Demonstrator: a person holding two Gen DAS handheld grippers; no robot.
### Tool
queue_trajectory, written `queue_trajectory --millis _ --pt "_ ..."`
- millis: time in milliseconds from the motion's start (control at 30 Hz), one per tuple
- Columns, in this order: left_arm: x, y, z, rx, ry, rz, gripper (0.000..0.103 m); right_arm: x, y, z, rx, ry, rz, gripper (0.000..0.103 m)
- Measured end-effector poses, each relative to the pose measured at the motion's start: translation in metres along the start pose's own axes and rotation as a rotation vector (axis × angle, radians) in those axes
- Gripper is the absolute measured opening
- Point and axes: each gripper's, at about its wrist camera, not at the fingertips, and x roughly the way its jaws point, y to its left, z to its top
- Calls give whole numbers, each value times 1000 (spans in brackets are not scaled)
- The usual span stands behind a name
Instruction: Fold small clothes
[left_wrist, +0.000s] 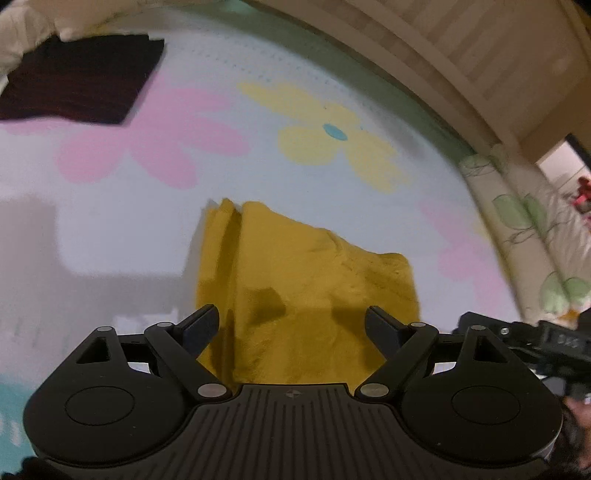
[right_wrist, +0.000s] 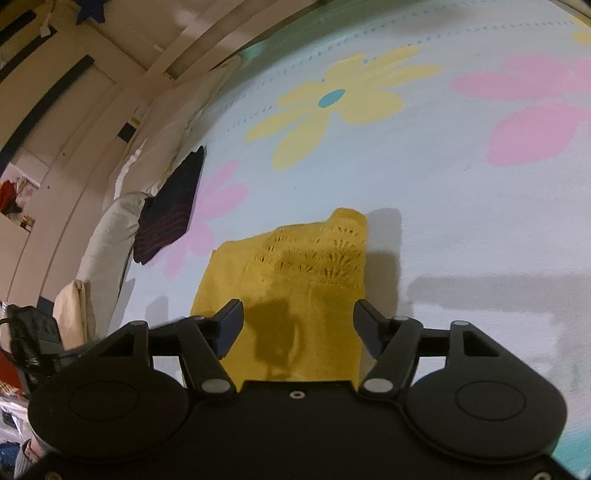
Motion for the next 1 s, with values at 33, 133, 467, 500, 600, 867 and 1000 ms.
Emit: queue_trajectory --millis 33,133,467,500,600,867,1000 --pt "3 4 -1 -14 20 -12 86 -1 -1 0 7 -2 3 70" --pt "14 10 -4 -28 77 -10 86 -1 -3 0 12 -1 -2 70" --pt "29 7 -9 -28 102 -28 80 -3 -5 1 11 0 12 70" --pt "28 6 -10 -35 94 -34 65 -2 -5 0 8 4 12 70" --pt "27 6 -11 -63 104 -22 14 -2 -5 0 1 14 10 70" --pt "-6 -6 -13 -36 33 -23 10 -3 -3 -1 -1 16 8 70" --pt "-12 3 -18 -8 40 10 11 -1 -3 -2 -2 24 7 70"
